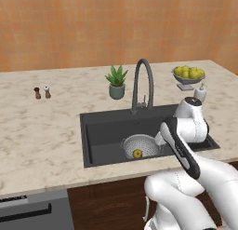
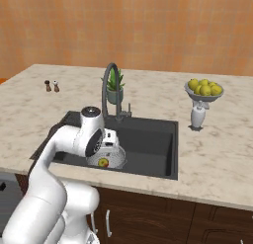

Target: Put the colander in the sink, put the apple in the colander, and turn on the sink faucet and pour water over the colander.

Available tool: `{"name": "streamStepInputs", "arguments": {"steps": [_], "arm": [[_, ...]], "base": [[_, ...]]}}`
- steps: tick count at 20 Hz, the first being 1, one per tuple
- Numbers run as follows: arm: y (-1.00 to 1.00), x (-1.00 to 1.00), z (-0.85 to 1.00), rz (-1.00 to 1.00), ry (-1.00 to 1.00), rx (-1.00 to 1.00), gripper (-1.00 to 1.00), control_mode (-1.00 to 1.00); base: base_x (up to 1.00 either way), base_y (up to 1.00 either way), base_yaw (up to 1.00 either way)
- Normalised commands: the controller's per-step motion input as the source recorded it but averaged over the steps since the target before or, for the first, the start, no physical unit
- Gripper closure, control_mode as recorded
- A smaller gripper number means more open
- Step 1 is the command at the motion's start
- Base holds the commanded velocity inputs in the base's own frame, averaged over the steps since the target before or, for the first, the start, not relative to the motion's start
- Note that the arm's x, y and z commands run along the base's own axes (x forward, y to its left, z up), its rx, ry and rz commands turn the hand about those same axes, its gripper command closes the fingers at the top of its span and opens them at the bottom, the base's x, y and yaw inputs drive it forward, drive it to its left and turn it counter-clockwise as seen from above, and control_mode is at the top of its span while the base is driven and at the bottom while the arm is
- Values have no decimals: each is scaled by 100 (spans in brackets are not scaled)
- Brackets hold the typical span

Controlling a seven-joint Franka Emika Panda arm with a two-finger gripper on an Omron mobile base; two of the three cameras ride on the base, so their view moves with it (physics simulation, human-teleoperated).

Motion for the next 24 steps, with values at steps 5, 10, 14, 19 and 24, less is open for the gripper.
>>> {"name": "streamStepInputs", "arguments": {"steps": [5, 10, 14, 19, 24], "arm": [[-61, 46, 30, 25, -1, 25, -100, -100], [-47, 72, 19, 38, -10, 28, -100, -100], [-34, 78, 28, 38, -16, 24, -100, -100], [-13, 63, 21, 28, -19, 21, -100, -100], [-3, 60, 13, 11, -16, 20, -100, -100]], "base": [[0, 0, 0], [0, 0, 0], [0, 0, 0], [0, 0, 0], [0, 0, 0]]}}
